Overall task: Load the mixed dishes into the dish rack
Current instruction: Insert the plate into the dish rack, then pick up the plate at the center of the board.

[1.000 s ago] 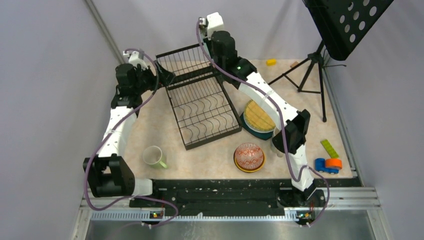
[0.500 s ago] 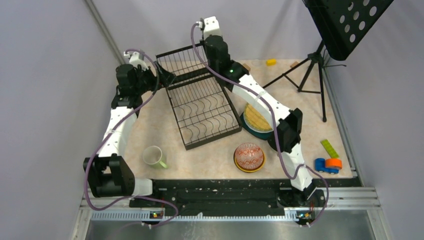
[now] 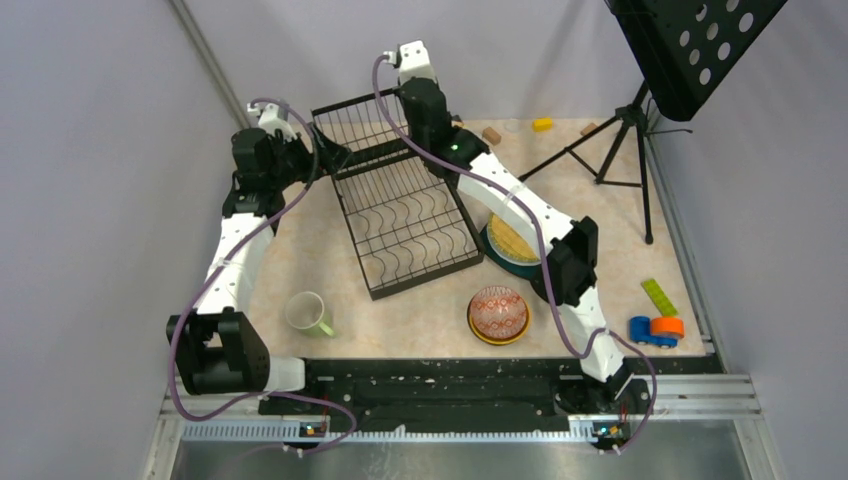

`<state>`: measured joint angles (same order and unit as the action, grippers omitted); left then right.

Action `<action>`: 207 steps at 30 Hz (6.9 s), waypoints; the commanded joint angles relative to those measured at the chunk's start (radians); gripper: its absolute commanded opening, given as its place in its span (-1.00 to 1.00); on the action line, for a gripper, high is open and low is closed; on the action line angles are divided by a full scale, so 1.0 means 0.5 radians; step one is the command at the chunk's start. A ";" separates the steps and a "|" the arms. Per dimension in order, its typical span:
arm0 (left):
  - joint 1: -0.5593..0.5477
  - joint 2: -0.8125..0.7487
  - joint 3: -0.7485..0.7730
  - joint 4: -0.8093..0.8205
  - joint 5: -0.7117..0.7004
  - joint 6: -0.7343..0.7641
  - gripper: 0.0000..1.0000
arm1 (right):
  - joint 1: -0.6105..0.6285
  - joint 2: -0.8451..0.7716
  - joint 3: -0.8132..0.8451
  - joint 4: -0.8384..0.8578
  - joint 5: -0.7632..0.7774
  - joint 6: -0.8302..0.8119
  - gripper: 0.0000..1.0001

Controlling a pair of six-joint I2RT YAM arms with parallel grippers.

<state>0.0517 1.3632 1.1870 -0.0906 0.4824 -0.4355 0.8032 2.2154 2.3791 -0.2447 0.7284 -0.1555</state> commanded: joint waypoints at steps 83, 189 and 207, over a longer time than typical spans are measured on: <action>0.007 0.038 0.073 -0.086 -0.040 0.073 0.47 | -0.036 -0.242 0.219 0.168 -0.123 -0.079 -1.00; 0.007 -0.945 -0.625 -0.120 -0.419 -0.071 0.97 | -0.745 -2.140 -2.611 -0.017 -0.862 1.351 0.43; 0.005 -1.167 -0.785 -0.243 -0.177 -0.104 0.97 | -1.164 -2.179 -2.711 -0.422 -1.124 1.381 0.35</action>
<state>0.0517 0.8055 0.7704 -0.2352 0.3302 -0.4812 0.2695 1.0981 0.9825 -0.4343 0.2375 0.5259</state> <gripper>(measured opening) 0.986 0.686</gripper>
